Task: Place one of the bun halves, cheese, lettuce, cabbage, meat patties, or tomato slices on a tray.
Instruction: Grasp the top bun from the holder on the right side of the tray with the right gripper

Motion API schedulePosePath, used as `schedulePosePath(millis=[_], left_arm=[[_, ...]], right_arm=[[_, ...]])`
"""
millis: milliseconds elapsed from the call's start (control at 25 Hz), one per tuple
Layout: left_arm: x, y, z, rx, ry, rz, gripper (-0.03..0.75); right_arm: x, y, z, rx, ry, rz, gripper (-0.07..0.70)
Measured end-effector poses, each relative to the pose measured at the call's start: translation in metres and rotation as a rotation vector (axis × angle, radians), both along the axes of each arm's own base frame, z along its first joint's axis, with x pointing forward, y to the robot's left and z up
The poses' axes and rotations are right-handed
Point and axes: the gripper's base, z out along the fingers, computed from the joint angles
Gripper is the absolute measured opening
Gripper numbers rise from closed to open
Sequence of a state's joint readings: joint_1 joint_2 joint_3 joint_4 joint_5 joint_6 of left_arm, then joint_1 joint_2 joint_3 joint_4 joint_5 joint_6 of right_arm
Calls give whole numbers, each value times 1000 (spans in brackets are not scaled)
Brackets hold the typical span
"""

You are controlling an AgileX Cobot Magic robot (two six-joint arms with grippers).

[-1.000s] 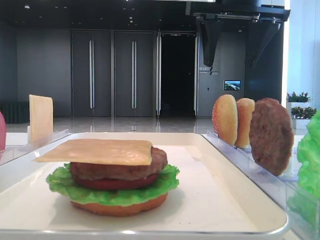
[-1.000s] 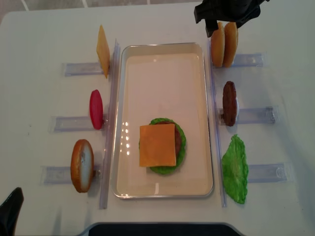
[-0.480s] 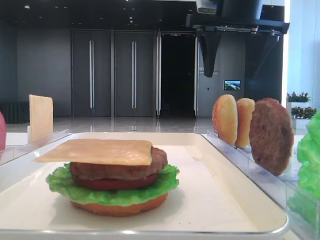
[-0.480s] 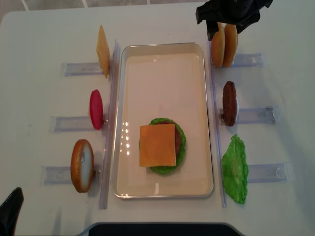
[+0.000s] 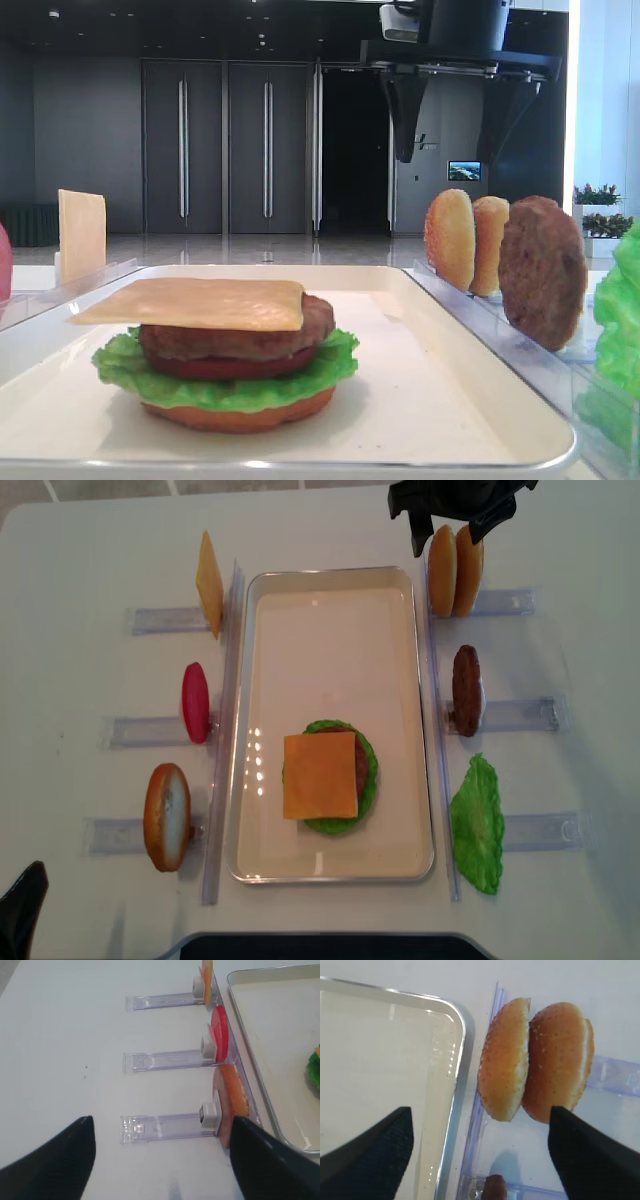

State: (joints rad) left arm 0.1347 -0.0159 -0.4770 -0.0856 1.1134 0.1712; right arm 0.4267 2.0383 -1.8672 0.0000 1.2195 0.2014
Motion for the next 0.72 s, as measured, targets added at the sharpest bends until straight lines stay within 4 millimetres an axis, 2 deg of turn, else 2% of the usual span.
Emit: schedulePosePath(millis=[720], left_arm=[[0, 0, 0, -1, 0, 0, 641]], right_arm=[[10, 7, -17, 9, 25, 3, 555]])
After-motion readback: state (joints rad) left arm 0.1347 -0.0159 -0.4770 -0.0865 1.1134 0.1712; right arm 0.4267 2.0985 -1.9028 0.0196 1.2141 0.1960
